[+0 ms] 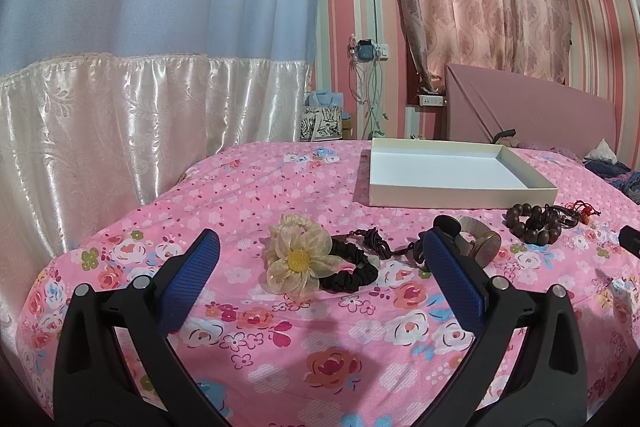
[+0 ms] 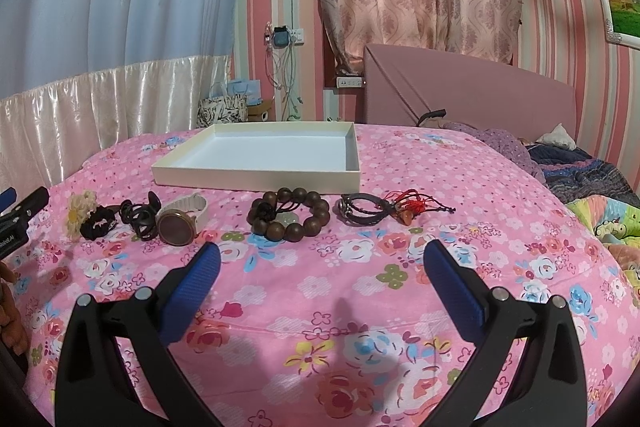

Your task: Organize jewelry

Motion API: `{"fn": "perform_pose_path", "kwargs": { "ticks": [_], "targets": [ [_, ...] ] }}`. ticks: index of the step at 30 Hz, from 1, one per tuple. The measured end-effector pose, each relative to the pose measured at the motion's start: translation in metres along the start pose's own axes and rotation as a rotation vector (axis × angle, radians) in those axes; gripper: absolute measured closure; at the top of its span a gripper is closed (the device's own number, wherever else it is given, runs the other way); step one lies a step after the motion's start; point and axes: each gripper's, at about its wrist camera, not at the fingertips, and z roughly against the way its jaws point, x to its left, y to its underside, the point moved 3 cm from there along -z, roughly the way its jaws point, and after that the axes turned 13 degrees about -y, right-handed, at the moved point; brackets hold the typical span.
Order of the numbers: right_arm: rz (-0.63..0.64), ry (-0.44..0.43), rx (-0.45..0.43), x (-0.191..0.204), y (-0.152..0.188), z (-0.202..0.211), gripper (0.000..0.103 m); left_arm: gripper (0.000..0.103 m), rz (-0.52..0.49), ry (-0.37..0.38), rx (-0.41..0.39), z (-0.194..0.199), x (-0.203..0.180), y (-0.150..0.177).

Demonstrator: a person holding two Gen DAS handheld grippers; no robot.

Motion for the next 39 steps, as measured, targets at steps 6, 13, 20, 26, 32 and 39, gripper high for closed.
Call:
{"fn": "perform_pose_path", "kwargs": {
  "ticks": [6,13,20,26,32,39],
  "targets": [
    [0.004,0.014,0.003,0.002,0.000,-0.001,0.002,0.003,0.003,0.000,0.000,0.000,-0.001,-0.001],
    [0.002,0.018,0.005,0.002,0.000,-0.002,0.002,0.003,0.003,0.001,0.001,0.001,-0.001,0.000],
    [0.001,0.019,0.007,0.002,0.001,-0.002,0.002,0.003,-0.004,-0.002,0.009,0.001,-0.002,0.001],
    [0.001,0.020,0.008,0.001,0.001,-0.002,0.002,0.003,-0.006,0.001,0.027,-0.003,-0.006,0.004],
    [0.001,0.019,0.008,0.001,0.001,-0.002,0.002,0.003,-0.007,0.001,0.031,-0.004,-0.007,0.005],
    [-0.025,0.036,0.073,-0.008,0.006,-0.010,0.002,0.003,-0.025,-0.002,0.088,-0.016,-0.010,0.008]
  ]
}}
